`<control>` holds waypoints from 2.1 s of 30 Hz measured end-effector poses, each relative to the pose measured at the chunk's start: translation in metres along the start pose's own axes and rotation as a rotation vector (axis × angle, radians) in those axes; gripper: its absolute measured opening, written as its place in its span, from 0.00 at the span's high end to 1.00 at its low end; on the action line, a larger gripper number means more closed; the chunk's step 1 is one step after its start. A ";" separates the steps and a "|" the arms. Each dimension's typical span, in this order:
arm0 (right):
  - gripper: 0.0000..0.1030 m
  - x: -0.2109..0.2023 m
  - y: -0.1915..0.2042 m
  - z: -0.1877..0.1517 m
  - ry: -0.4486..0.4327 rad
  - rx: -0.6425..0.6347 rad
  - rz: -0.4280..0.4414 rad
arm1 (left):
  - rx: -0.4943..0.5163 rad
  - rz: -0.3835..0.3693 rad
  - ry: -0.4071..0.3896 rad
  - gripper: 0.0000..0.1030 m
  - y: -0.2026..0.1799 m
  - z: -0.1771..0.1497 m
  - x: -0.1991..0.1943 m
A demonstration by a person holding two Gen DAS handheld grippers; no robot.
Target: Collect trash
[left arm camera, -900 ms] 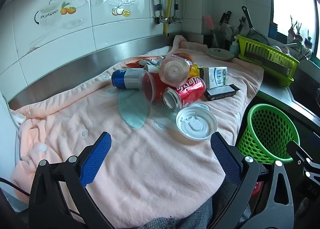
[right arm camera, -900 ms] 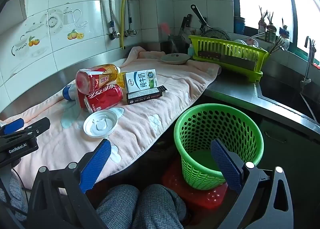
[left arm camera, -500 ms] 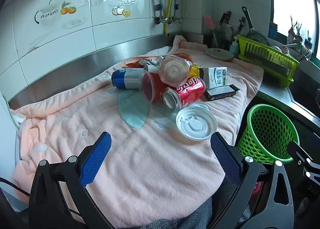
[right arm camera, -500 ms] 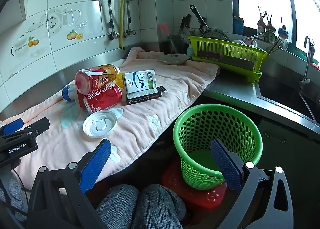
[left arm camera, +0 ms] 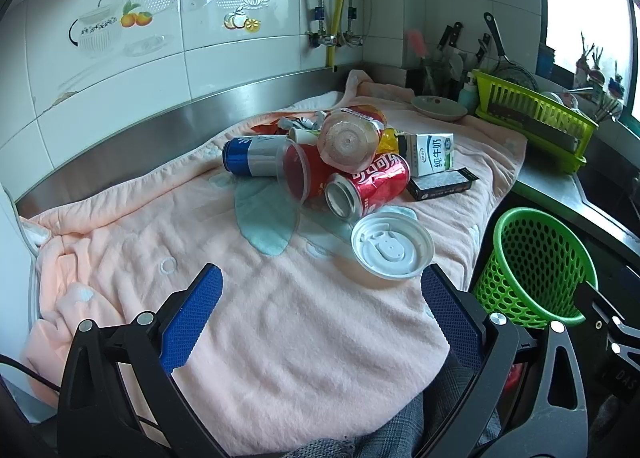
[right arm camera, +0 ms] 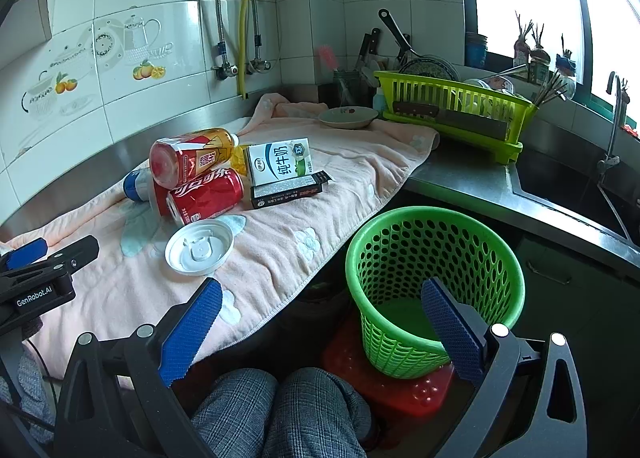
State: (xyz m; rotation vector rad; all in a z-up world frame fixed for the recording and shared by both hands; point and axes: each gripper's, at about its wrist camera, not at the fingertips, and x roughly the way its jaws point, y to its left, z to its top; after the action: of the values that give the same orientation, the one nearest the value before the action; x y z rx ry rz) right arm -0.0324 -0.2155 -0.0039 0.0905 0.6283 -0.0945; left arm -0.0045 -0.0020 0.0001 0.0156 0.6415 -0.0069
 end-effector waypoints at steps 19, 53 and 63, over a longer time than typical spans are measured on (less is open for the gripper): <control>0.06 0.003 -0.002 -0.001 0.007 0.006 0.000 | -0.001 0.000 0.006 0.05 0.002 0.000 0.005; 0.06 0.020 0.008 0.001 0.031 -0.016 0.018 | -0.001 0.012 0.024 0.05 0.004 0.002 0.020; 0.06 0.030 0.016 0.006 0.044 -0.052 0.041 | -0.016 0.031 0.031 0.05 0.016 0.008 0.028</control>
State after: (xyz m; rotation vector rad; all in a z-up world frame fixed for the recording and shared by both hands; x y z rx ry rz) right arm -0.0023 -0.2018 -0.0157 0.0554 0.6723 -0.0368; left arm 0.0231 0.0134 -0.0096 0.0105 0.6722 0.0285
